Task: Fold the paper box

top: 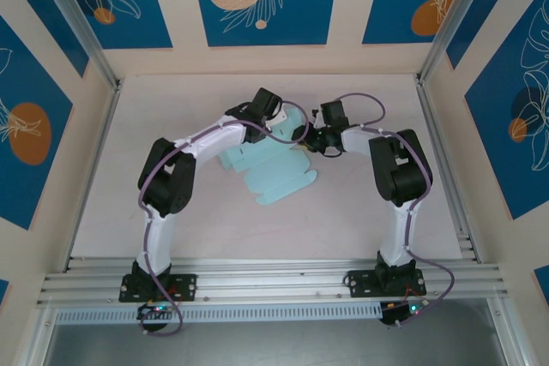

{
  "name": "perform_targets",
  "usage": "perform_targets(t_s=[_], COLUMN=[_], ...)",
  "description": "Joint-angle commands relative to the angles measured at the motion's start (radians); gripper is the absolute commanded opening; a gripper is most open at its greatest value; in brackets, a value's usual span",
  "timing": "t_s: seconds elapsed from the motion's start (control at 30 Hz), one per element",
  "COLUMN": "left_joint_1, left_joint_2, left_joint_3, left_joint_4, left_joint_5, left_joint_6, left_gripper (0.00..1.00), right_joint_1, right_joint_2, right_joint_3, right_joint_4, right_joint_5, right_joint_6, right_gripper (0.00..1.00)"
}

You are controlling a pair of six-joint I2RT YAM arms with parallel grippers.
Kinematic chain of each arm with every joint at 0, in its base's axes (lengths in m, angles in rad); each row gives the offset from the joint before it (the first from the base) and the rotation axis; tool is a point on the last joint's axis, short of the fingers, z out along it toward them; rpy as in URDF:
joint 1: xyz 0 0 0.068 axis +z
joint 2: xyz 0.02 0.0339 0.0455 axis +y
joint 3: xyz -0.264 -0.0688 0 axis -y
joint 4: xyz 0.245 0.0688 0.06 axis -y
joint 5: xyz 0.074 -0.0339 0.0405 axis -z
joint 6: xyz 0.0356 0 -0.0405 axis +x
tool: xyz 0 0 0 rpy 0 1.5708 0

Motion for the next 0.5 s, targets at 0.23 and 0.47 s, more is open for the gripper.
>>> perform_targets(t_s=[0.23,0.47], left_joint_1=[-0.011,-0.011], left_joint_2=[0.023,0.026], left_joint_3=[0.030,0.031], left_joint_4=[0.016,0.016], left_joint_5=[-0.002,-0.010], left_joint_6=[-0.030,-0.038], left_gripper=[0.10,0.10], right_joint_1=[0.048,0.054], right_joint_2=[-0.035,-0.050], right_joint_3=[0.042,0.021], right_joint_4=[0.048,0.038], right_joint_5=[-0.030,0.014], right_joint_6=[0.005,0.045], right_gripper=[0.31,0.25])
